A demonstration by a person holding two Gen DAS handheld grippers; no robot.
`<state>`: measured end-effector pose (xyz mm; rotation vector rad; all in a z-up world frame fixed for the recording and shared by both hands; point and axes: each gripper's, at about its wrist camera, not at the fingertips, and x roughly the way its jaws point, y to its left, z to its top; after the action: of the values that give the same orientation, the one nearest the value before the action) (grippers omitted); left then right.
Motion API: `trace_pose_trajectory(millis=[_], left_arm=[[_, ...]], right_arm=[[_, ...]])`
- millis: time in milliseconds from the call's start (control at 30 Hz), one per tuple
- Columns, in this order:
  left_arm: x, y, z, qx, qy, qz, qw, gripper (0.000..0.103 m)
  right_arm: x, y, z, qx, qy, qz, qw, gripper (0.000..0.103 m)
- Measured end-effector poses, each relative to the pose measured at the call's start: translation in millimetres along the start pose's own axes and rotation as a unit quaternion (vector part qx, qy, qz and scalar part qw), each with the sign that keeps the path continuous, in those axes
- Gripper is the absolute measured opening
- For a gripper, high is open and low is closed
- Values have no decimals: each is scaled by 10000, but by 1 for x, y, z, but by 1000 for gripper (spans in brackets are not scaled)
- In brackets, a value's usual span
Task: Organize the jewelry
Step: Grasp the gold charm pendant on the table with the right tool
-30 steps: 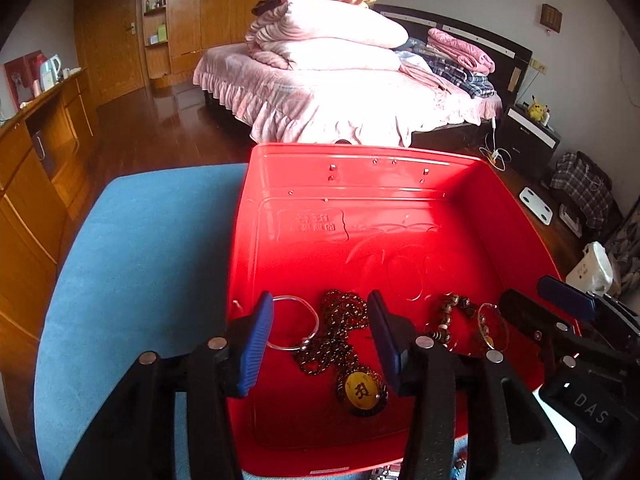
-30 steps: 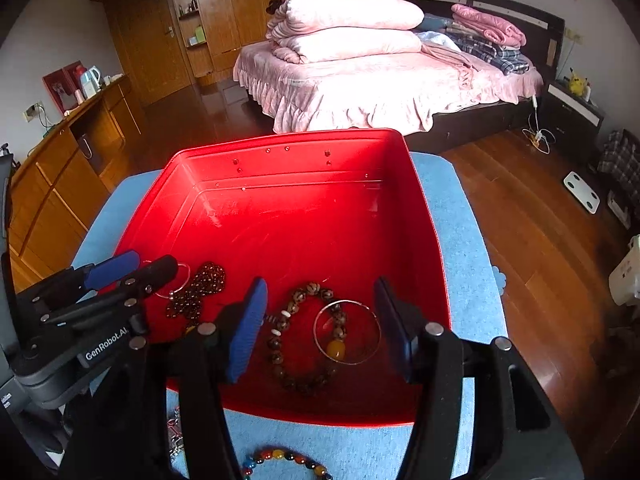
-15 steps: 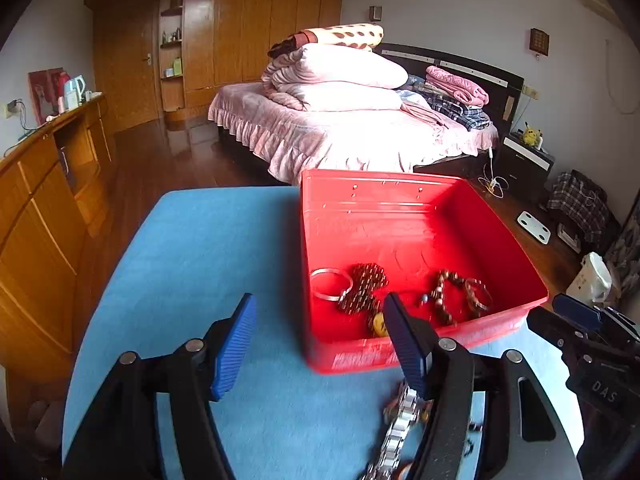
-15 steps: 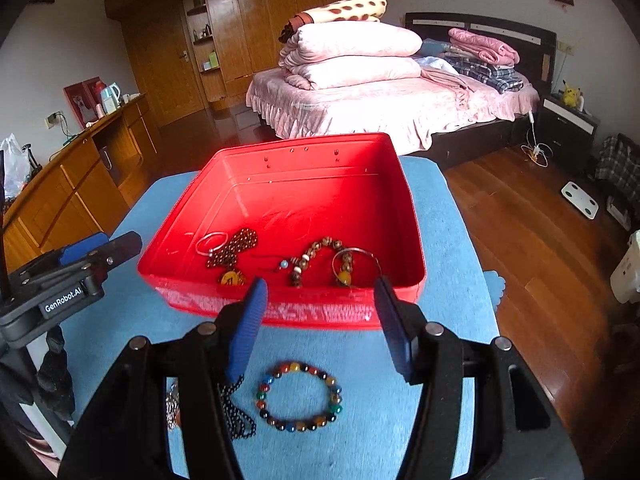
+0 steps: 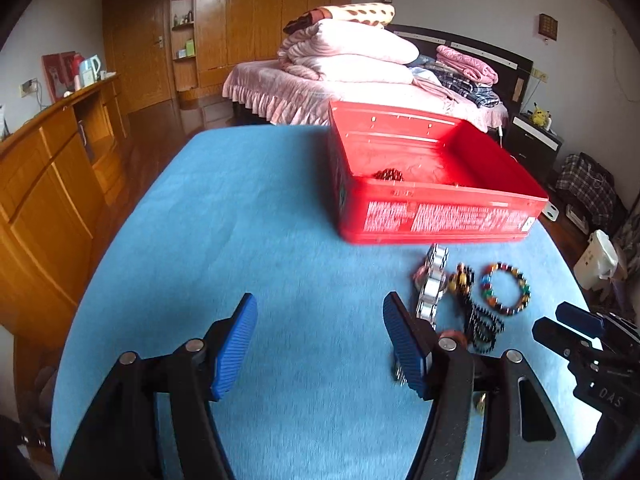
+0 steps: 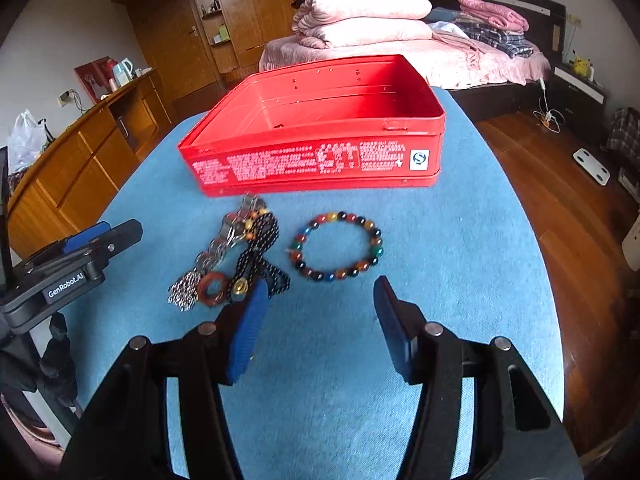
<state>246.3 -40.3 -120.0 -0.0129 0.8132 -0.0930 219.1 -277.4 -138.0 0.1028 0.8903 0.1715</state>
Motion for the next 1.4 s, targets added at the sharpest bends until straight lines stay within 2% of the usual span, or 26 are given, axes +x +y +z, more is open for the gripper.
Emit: trace_pose_trajectory(millis=[233,400,500,667,733,900,1000,1200,1400], left_arm=[[-7,2,-30,26,138,81,9999,65],[-13,7,-47,26,165,75,9998,71],[-13,8,-53,40,210,88,9997,71],[-14,14,-57,-17,249,118,9996,71],[-15,16,-57,-32,236,122,9996,71],[-18,16,-57,-27,213,83,9997,71],[-16,15,-57,-22,253,35,9997,71],[-11,10,-54,17,318,-91,9995,71],[-4,-9,-49,141,388,-386,9984,71]], right_arm=[[-7,23,-29,-174,169,184,9995,53],[-5,40,-41,-287,307,288,9987,53],[-1,45,-45,-300,373,320,9983,50],[2,52,-46,-368,334,138,9987,44],[4,54,-45,-401,328,77,9986,38],[9,64,-45,-563,320,1,9979,35],[12,69,-44,-685,267,-197,9971,25],[11,64,-40,-651,255,-142,9974,24],[1,35,-39,-341,198,-272,9989,24]])
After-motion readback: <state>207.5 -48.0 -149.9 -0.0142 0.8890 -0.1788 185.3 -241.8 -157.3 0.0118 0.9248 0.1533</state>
